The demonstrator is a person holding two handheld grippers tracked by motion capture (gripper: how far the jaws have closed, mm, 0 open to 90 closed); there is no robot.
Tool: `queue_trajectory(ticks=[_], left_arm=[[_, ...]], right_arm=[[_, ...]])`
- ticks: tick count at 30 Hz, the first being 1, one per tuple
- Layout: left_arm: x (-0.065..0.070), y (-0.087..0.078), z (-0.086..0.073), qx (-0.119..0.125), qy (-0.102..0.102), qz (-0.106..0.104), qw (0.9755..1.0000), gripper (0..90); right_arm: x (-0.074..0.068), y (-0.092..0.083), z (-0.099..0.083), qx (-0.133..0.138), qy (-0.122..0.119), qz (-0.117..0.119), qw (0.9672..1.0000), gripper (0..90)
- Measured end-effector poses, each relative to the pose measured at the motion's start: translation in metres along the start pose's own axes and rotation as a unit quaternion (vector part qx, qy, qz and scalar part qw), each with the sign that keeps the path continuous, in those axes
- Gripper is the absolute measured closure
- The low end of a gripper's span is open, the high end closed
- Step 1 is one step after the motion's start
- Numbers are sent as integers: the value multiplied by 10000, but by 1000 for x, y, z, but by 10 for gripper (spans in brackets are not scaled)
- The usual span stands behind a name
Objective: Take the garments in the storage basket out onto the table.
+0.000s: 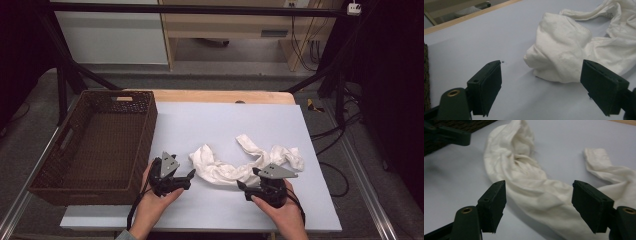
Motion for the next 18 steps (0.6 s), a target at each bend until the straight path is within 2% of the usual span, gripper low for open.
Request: queue_trajectory(ticks=[5, 12, 13, 18], left_arm=[[-1, -1, 0, 22, -39, 49, 10000, 170], [-2, 2, -2, -32, -43, 74, 10000, 171], [-3, 2, -3, -49, -63, 69, 9999, 171], [-4, 1, -2, -27, -122, 94, 9999, 173]], right_arm=[[-24, 11, -5, -142, -327, 277, 9990, 262], [-37, 34, -10, -456, -645, 252, 9966, 302], [-37, 36, -10, -474, -745, 194, 9959, 332], [-38, 44, -11, -610, -848, 142, 9944, 525]])
Point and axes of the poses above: each handheld gripper's, and its own axes: y roughly forward along the jaws, z roughly out of its top, x roughly to its right, the point moved 5 cm from there along y, roughly forward along the jaws, and after that the axes turned 9 degrees about y, right-handed, at the moved point
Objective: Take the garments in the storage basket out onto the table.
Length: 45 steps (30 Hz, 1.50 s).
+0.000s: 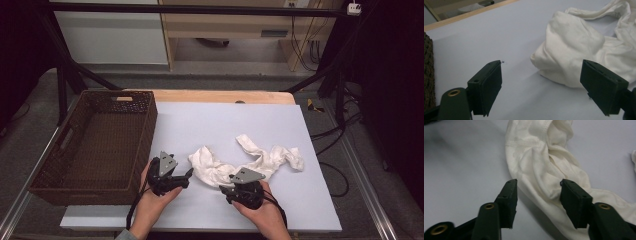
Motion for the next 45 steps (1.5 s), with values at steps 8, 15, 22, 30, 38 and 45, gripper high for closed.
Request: queue_trajectory(ticks=[8, 15, 22, 30, 38, 45], left_arm=[[-1, -2, 5, 60, 90, -6, 9999, 177], [-2, -4, 6, 86, 120, -3, 9999, 182], [-3, -8, 12, 167, 106, -2, 9998, 190], [5, -5, 24, 212, 159, -242, 9994, 272], [10, 20, 42, -51, 347, -333, 9988, 323], [15, 34, 35, -336, 485, -481, 9971, 366]], right_arm=[[1, 9, 3, -28, 183, 153, 9997, 867], [-11, 16, 6, -56, 125, 271, 9995, 893], [-37, 15, 13, 36, 90, 731, 9973, 894], [-43, 13, 14, 42, -7, 765, 9971, 695], [-16, -8, 21, 290, 187, 493, 9982, 539], [12, -3, 33, 271, 229, 321, 9989, 534]])
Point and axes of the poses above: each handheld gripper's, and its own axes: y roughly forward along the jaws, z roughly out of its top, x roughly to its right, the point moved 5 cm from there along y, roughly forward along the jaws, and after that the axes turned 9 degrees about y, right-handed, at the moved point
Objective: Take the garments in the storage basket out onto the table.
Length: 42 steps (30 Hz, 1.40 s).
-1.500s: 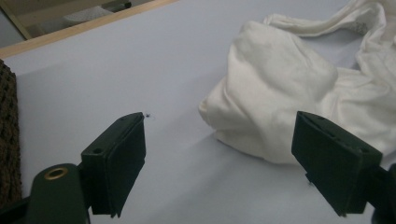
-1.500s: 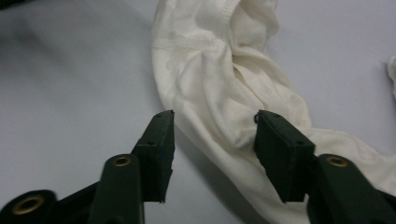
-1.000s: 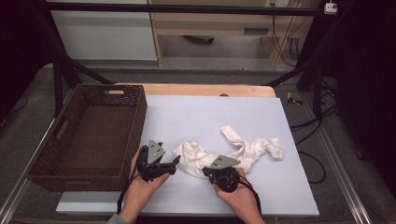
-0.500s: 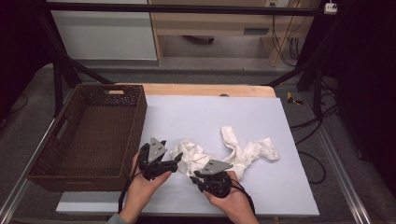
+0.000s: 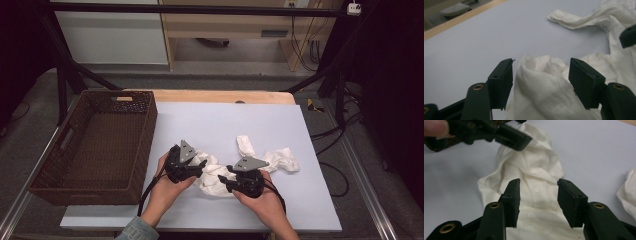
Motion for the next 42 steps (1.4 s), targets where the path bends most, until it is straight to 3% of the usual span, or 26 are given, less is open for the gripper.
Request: queue_trajectory(ticks=[3, 5, 7, 10, 14, 20, 27, 30, 35, 42], left_arm=[[1, 2, -7, -49, 31, -102, 9999, 498], [1, 1, -13, -19, 71, -158, 9998, 672], [-1, -4, -17, 80, 20, -157, 9998, 765], [-5, -9, -24, 168, -87, -153, 9997, 825], [-9, -16, -28, 305, -235, -140, 9992, 833], [-13, -24, -24, 509, -191, 26, 9985, 842], [-27, -35, -24, 753, -365, 426, 9956, 843], [-30, -36, -27, 758, -407, 455, 9953, 843], [-29, -36, -26, 819, -366, 478, 9948, 842], [-31, -45, -19, 1077, -360, 623, 9916, 849]], right_arm=[[6, 12, 5, -108, -19, 12, 9999, 526], [9, 21, 8, -196, -44, 0, 9998, 523], [12, 28, 11, -233, -24, -14, 9997, 522], [12, 37, 12, -362, -82, 42, 9993, 511], [8, 50, 11, -538, -143, 138, 9984, 501], [3, 64, 12, -620, -212, 84, 9978, 501], [9, 60, 9, -722, -74, -53, 9974, 429], [11, 59, 7, -747, 18, -63, 9972, 439], [9, 60, 4, -864, 17, 66, 9962, 606], [15, 57, 1, -868, 111, 8, 9962, 809]])
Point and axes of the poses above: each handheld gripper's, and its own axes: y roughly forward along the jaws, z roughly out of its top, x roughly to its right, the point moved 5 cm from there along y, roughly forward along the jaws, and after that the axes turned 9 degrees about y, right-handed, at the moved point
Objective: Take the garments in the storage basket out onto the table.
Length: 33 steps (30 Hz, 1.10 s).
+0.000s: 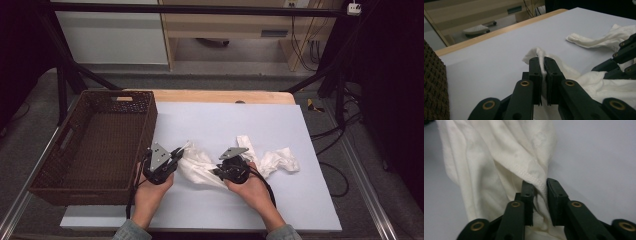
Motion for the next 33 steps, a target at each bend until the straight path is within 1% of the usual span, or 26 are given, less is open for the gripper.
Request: queue_trajectory(ticks=[3, 6, 9, 12, 14, 15, 16, 20, 22, 23, 24, 25, 26, 28, 29, 31, 33], left_arm=[[1, 0, 1, -22, 22, -49, 10000, 849], [3, 1, 0, -39, 41, -59, 10000, 852], [3, 2, -1, -64, 25, -81, 9999, 852], [5, 4, -2, -121, 46, -119, 9998, 851], [7, 5, -3, -128, 18, -147, 9998, 852], [8, 5, -3, -137, 19, -164, 9998, 852], [9, 5, -3, -132, 40, -174, 9998, 852], [15, 6, 1, -36, 135, -227, 9996, 851], [19, 8, 1, -92, 227, -265, 9993, 851], [22, 9, -1, -162, 257, -302, 9991, 851], [24, 11, -5, -252, 277, -352, 9987, 851], [28, 14, -10, -426, 325, -426, 9977, 851], [30, 15, -14, -530, 358, -469, 9968, 849], [34, 17, -24, -815, 414, -568, 9942, 846], [34, 16, -28, -901, 378, -605, 9934, 845], [37, 15, -36, -1045, 290, -712, 9916, 843], [42, 12, -42, -1185, 328, -757, 9895, 841]], right_arm=[[3, -3, 0, 51, 108, -44, 9999, 843], [8, -8, 2, 177, 139, -189, 9996, 849], [17, -18, 4, 341, 254, -372, 9984, 854], [29, -31, 5, 513, 361, -558, 9965, 854], [39, -41, 5, 631, 490, -611, 9949, 855], [42, -44, 4, 683, 501, -630, 9944, 855], [46, -47, 3, 720, 566, -645, 9937, 856], [57, -62, 2, 936, 694, -738, 9904, 859], [59, -68, 2, 1016, 700, -779, 9893, 859], [58, -69, 1, 1024, 736, -791, 9889, 858], [58, -71, -1, 999, 721, -811, 9891, 857], [57, -71, -3, 955, 745, -803, 9894, 857], [56, -70, -8, 881, 746, -811, 9900, 855], [54, -69, -15, 792, 740, -793, 9909, 851], [53, -69, -19, 747, 720, -778, 9916, 849], [50, -69, -25, 696, 770, -745, 9918, 845], [44, -69, -31, 677, 778, -733, 9920, 844]])
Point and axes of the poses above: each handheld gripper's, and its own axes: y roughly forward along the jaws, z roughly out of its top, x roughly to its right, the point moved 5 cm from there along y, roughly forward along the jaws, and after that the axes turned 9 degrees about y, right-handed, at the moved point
